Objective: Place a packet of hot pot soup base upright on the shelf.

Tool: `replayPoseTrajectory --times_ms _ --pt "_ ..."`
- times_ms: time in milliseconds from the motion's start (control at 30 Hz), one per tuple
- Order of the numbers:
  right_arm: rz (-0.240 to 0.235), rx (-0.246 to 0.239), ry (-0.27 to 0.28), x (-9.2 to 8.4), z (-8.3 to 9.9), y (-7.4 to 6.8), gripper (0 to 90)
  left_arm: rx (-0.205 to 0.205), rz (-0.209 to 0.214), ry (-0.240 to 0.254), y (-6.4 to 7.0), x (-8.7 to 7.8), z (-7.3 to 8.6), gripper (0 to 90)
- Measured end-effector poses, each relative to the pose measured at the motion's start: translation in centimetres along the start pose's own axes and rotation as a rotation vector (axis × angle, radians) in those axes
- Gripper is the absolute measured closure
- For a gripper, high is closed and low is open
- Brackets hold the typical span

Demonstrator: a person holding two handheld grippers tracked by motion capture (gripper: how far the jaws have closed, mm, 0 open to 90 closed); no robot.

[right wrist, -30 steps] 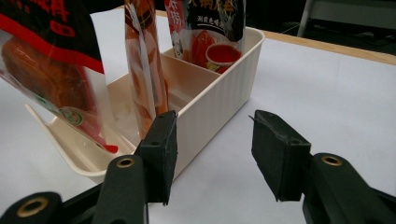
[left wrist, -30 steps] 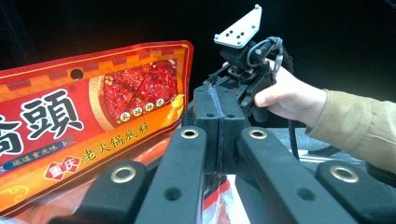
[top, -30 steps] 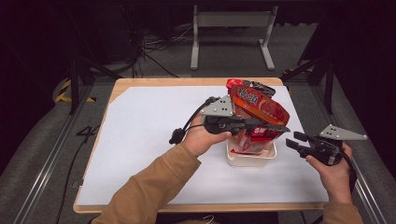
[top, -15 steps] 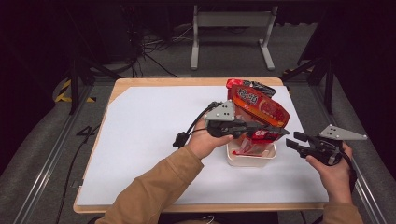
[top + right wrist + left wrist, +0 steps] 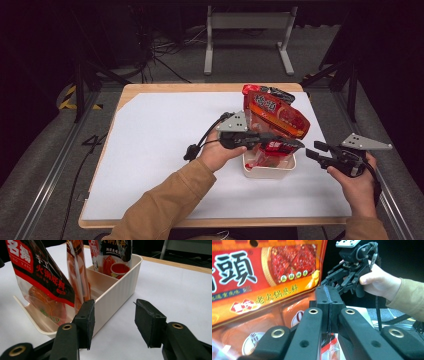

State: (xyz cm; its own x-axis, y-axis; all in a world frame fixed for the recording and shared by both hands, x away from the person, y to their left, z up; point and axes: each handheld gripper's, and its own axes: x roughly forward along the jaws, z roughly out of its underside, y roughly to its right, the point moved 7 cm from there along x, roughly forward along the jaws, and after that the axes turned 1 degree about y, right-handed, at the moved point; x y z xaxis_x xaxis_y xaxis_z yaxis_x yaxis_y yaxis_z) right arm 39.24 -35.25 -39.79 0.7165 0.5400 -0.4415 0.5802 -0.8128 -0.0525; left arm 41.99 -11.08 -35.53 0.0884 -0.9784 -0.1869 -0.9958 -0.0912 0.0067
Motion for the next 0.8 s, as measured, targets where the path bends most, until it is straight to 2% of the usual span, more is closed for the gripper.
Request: replayPoseTrajectory --times_ms 300,500,633,800 --pt "-0.007 0.0 -0.002 0.3 -0.1 -0.1 50.7 -0.021 0.005 0.011 -0.1 -1.1 0.3 89.9" --pt "-0.011 -0.003 -0.002 0.6 -0.2 -0.1 50.5 -0.026 -0.015 0.008 -0.5 -1.8 0.5 89.6" --pt "-0.019 -0.009 0.0 0.9 -0.4 -0.2 50.5 -0.036 -0.049 0.007 -0.9 -1.9 0.6 89.7" --pt "-0.023 -0.011 -0.002 1.1 -0.5 -0.3 50.4 -0.038 -0.049 0.001 -0.9 -1.5 0.8 90.0"
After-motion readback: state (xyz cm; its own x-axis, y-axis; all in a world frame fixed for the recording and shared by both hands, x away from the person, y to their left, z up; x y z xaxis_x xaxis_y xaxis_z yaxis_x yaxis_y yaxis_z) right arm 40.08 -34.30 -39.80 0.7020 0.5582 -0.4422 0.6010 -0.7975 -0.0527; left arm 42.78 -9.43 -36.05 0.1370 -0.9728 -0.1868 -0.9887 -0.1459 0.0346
